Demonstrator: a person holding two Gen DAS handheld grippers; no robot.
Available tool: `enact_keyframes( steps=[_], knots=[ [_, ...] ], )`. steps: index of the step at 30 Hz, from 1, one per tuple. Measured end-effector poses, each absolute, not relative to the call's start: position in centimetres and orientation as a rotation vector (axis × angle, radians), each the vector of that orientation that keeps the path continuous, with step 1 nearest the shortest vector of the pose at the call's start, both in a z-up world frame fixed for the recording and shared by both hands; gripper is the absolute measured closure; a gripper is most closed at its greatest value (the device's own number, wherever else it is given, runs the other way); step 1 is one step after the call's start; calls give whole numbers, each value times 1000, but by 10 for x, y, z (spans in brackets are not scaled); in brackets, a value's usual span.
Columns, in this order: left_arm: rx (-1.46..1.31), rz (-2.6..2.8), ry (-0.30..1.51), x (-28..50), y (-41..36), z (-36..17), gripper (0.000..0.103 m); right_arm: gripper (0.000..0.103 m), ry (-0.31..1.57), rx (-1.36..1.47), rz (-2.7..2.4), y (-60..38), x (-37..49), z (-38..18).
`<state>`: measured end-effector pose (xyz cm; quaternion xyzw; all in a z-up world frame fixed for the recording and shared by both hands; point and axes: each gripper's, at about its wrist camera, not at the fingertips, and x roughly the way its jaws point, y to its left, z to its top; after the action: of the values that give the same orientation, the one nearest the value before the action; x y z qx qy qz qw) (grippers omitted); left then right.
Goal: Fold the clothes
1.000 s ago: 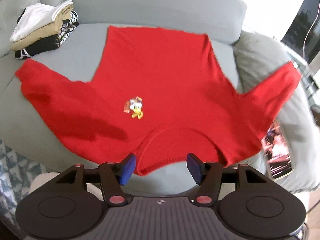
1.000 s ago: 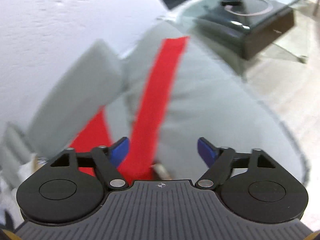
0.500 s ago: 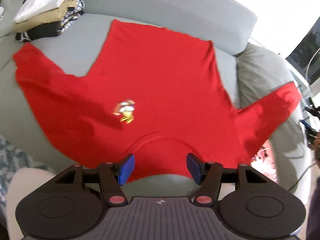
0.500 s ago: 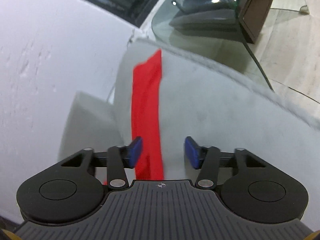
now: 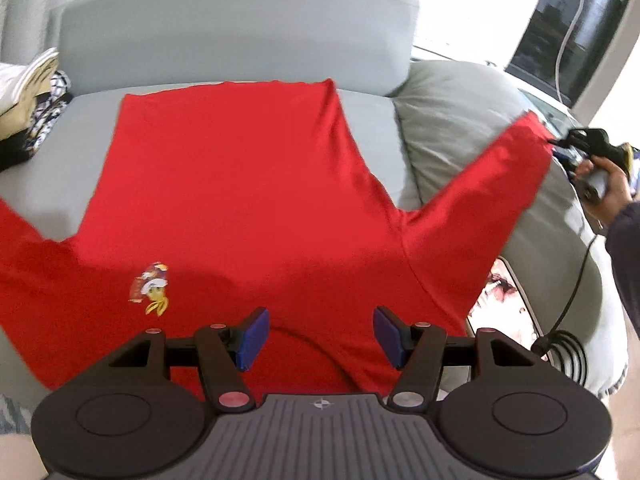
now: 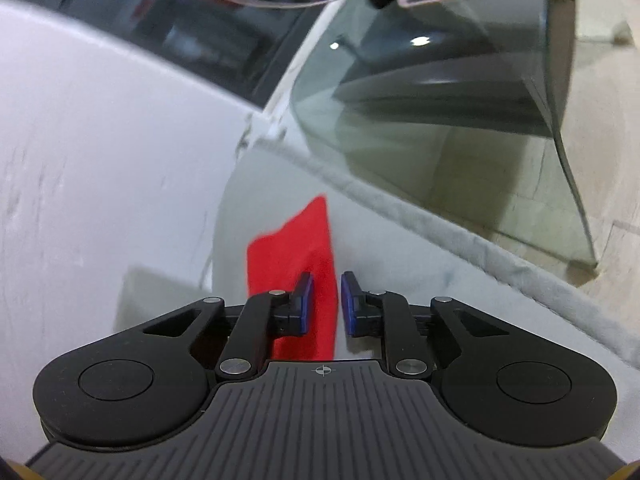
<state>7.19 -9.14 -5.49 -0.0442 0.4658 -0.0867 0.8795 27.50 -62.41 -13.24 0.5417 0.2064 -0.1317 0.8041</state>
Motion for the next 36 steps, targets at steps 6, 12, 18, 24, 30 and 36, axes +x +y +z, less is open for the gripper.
enact_keyframes(
  steps=[6,12,18,24,30,36],
  knots=[
    [-105,-155,963,70,-80,-59,44,102,414,979,-261,-611,276,-102],
    [-140,-152,931,58,-65,-51,44,103,367,651,-113,-548,247,-14],
    [-136,-110,851,30,-31,-35,44,103,260,422,123,-445,180,68],
    [-189,47,798,-1,40,-28,44,103,260,234,286,-302,111,88],
    [-318,206,793,-27,111,-35,45,103,423,210,357,-156,80,12],
    [-404,217,823,-39,134,-49,45,80,753,69,551,-42,83,-102]
  ],
)
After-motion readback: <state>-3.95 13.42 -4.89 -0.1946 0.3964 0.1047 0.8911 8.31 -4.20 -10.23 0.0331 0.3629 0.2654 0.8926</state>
